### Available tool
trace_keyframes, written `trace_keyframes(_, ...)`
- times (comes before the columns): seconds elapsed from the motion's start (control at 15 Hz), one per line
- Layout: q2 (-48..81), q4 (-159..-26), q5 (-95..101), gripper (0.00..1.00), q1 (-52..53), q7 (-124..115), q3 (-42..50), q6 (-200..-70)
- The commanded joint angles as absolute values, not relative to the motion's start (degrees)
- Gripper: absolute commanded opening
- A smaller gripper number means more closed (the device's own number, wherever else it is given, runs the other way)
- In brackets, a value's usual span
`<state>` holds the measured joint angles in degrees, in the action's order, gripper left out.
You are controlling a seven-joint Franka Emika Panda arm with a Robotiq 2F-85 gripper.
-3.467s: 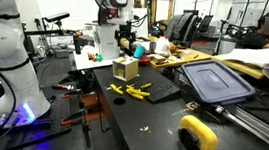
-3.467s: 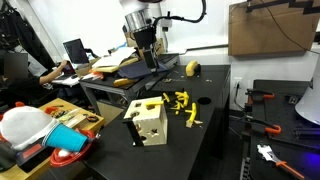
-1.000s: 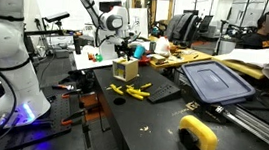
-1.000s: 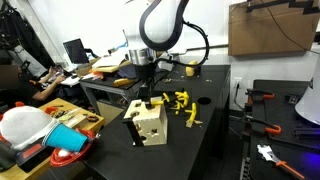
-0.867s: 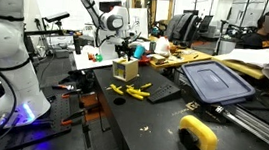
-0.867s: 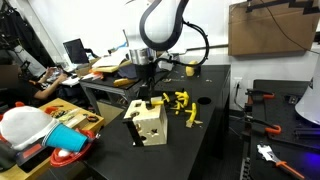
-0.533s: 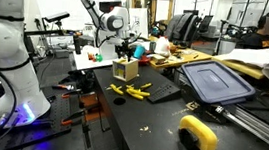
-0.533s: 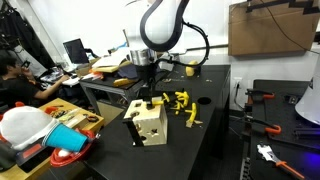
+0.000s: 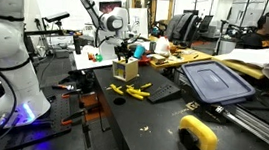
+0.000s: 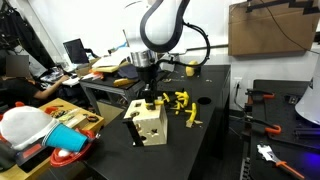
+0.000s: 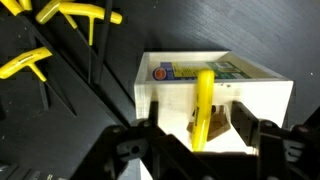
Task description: Remove the hammer from the box and put it on the hammer holder first position
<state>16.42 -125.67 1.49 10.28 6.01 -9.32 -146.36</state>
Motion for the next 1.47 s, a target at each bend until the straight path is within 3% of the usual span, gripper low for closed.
trace_keyframes(0.0,16.36,-124.98,2.38,0.43,10.54,5.30,-9.61,-144.19)
trace_keyframes(0.4,15.72,-124.60,2.67,0.01,10.64,4.88,-9.59,-143.90)
trace_keyframes(1.13,14.22,-125.52,4.64,0.04,10.90,3.53,-8.86,-144.54)
trace_keyframes(1.2,14.16,-125.55,5.10,0.41,10.96,3.26,-8.76,-144.49)
trace_keyframes(1.27,14.01,-125.78,5.92,0.42,11.07,2.70,-8.61,-144.80)
trace_keyframes(1.4,13.60,-126.11,7.14,0.55,11.13,2.05,-8.42,-144.99)
